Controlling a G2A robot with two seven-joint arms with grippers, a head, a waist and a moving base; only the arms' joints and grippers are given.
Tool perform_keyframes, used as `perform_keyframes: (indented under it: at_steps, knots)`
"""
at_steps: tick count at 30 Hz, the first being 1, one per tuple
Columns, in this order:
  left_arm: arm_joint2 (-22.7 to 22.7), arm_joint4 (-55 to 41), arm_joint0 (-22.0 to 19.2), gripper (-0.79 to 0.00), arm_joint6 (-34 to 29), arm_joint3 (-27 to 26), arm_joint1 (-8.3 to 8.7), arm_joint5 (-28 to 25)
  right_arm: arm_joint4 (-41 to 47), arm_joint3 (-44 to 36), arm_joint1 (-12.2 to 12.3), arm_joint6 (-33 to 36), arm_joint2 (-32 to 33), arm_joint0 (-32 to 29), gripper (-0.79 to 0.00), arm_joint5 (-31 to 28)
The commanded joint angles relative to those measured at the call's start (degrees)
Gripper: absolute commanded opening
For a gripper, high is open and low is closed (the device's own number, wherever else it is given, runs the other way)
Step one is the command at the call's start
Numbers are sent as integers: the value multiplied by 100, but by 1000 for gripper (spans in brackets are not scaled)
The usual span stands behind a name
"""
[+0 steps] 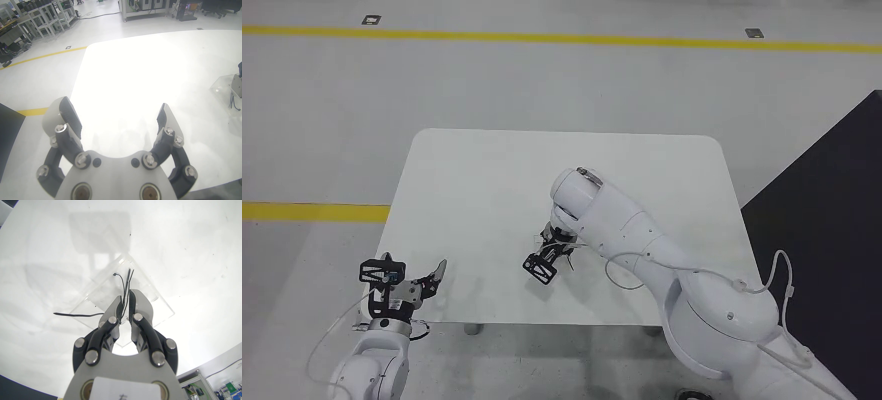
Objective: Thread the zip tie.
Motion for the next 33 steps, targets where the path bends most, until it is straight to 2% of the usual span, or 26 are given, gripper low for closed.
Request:
perform_keyframes:
  at_steps: [1,2,3,8,10,13,21,28,33]
  knots:
    - [0,0,0,0,0,0,0,0,0,-1,0,0,0,0,-674,0]
    - [0,0,0,0,0,0,0,0,0,-1,0,0,0,0,-677,0]
    - [0,0,0,0,0,0,0,0,0,-1,0,0,0,0,-785,0]
    - [0,0,0,0,0,0,0,0,0,-1,0,0,0,0,-785,0]
    - [0,0,0,0,0,0,0,0,2,-349,-37,-1,0,-39,-785,0]
    - [0,0,0,0,0,0,0,0,0,-447,-15,-1,0,0,-785,0]
    - [0,0,0,0,0,0,0,0,-37,-444,4,0,0,40,-785,0]
    - [0,0,0,0,0,0,0,0,225,-603,60,385,91,-40,-785,0]
    - [0,0,0,0,0,0,0,0,295,-662,102,310,0,-66,-785,0]
